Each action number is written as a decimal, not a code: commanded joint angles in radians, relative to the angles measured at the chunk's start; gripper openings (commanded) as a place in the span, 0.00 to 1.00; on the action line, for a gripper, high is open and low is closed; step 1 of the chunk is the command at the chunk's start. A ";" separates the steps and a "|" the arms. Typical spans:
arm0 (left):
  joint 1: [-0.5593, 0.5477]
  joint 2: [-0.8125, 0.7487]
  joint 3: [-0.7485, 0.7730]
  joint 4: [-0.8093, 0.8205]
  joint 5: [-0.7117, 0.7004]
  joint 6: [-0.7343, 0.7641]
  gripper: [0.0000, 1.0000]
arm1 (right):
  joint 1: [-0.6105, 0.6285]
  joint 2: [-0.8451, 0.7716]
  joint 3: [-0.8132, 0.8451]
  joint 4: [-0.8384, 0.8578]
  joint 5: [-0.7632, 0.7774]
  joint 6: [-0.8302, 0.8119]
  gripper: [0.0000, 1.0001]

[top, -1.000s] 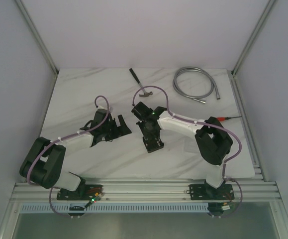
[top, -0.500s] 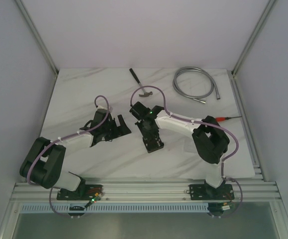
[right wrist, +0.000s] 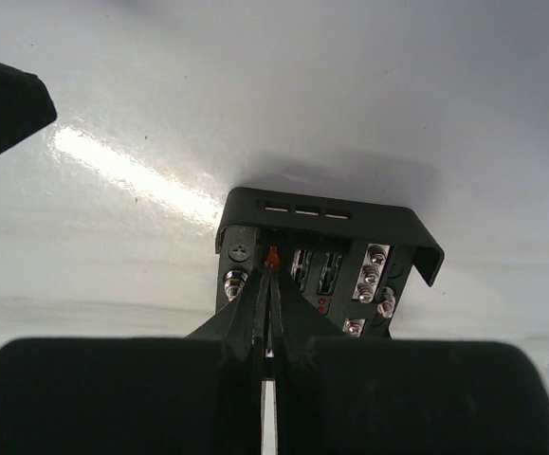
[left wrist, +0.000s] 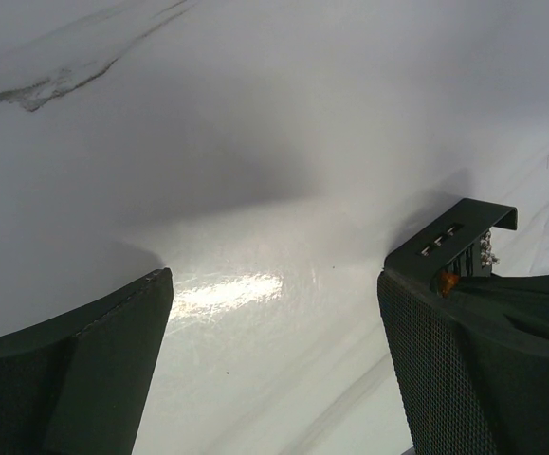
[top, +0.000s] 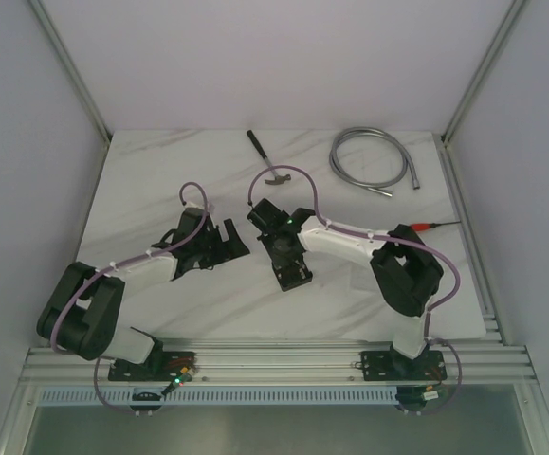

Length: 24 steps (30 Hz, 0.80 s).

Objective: Snap on the fuse box
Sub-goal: Install the fuse at the fuse box base.

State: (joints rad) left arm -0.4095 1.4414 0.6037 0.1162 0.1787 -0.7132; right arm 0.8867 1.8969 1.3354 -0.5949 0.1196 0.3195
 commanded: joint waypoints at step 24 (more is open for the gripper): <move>0.006 -0.089 -0.039 -0.042 0.014 -0.027 0.99 | 0.015 -0.134 0.008 0.065 0.084 0.044 0.38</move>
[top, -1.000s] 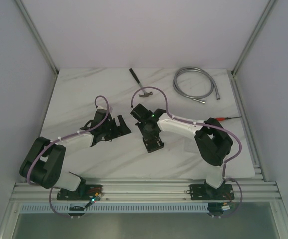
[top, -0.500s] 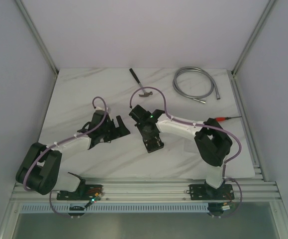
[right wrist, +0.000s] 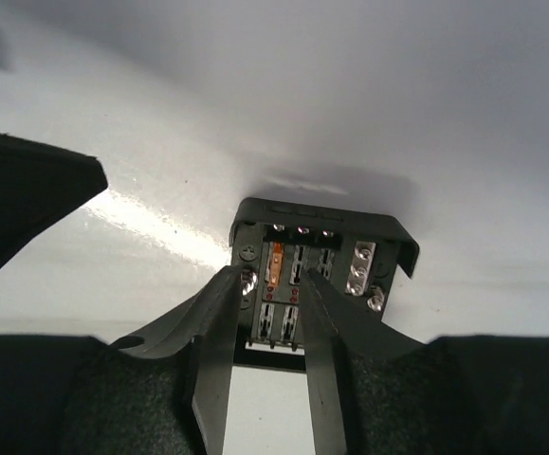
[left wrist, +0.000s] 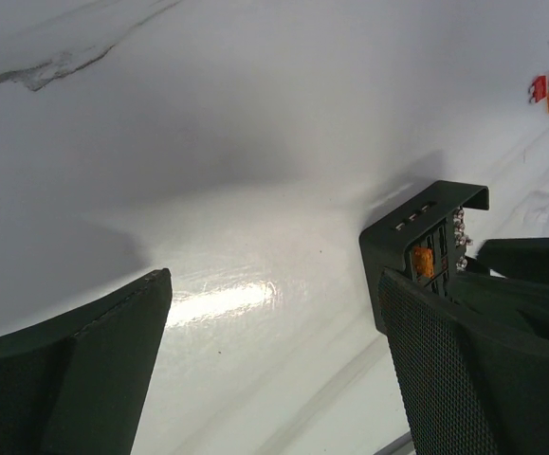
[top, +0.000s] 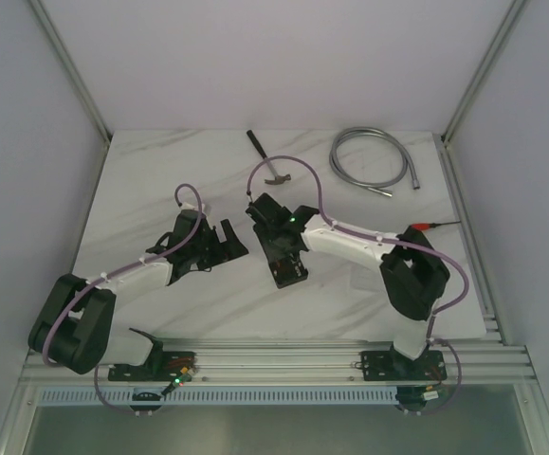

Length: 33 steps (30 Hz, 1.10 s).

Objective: Snap on the fuse box
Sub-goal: Install the fuse at the fuse box base, then pick up the fuse from the center of the board.

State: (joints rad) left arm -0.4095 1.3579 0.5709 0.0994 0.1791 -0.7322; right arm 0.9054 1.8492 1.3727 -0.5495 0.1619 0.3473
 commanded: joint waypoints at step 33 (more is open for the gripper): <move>0.003 0.042 0.016 -0.026 0.024 -0.010 1.00 | -0.534 -0.115 -0.318 0.279 0.142 -0.069 0.44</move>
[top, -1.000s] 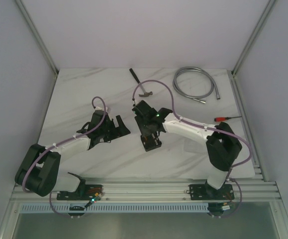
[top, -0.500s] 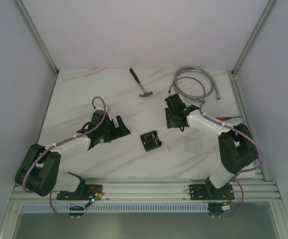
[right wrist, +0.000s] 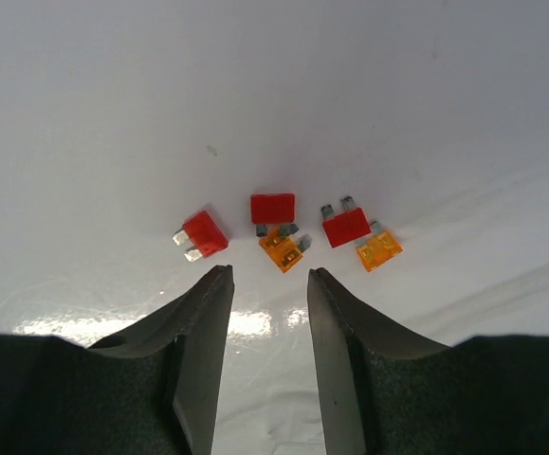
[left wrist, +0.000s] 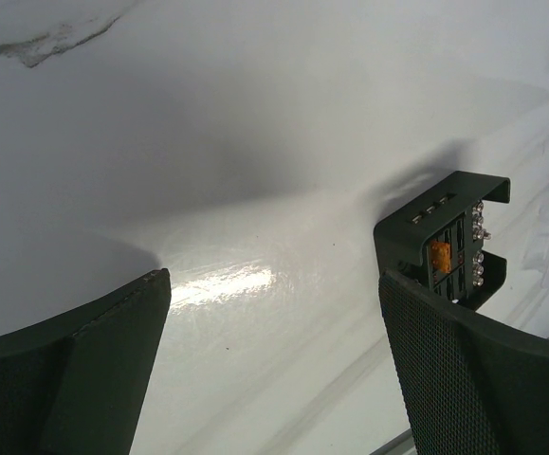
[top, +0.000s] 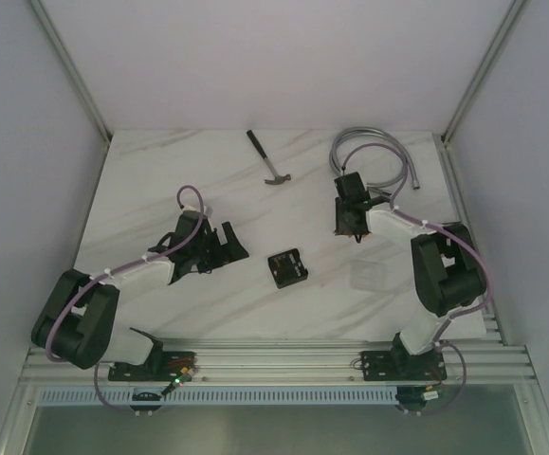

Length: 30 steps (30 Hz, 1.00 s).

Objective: Snap on the fuse box
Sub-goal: Pick up the fuse from the center of the board.

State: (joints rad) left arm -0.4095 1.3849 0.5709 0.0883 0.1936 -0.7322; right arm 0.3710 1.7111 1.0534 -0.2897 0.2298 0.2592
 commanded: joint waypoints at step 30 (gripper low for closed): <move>0.001 0.019 0.015 -0.015 0.015 -0.017 1.00 | 0.002 0.094 0.012 0.024 0.132 0.054 0.43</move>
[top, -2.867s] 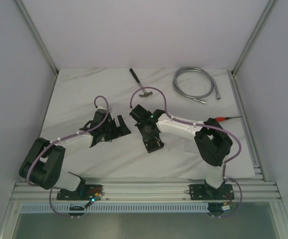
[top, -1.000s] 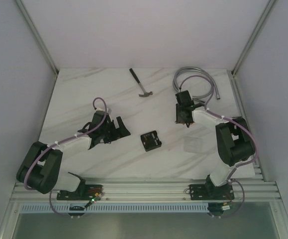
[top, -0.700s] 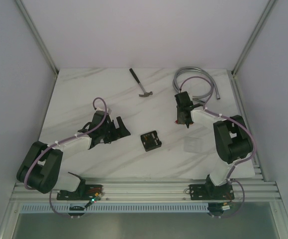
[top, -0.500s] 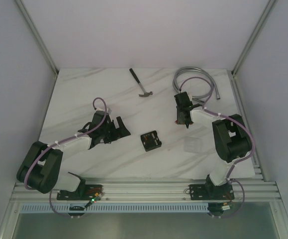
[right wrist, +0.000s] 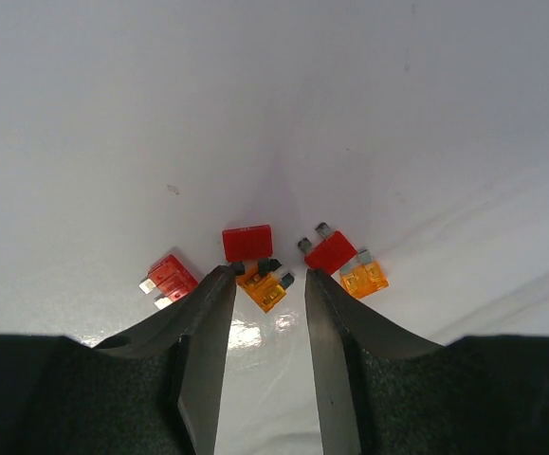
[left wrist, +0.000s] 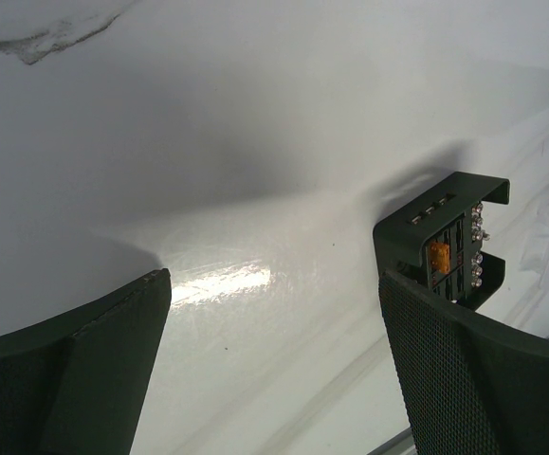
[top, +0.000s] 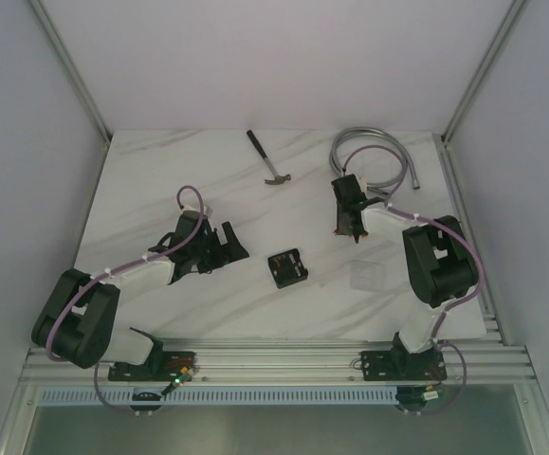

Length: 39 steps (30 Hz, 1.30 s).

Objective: Snap on the fuse box
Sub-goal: Pick up the fuse from the center of the board.

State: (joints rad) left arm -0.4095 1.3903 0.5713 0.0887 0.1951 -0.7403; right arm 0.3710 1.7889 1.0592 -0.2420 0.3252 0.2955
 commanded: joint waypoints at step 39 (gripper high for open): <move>-0.008 0.010 0.008 -0.015 0.015 -0.009 1.00 | -0.068 -0.010 -0.014 0.023 -0.145 -0.127 0.43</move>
State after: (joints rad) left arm -0.4126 1.3907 0.5713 0.0883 0.1982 -0.7471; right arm 0.3145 1.7531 1.0203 -0.2241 0.1921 0.1848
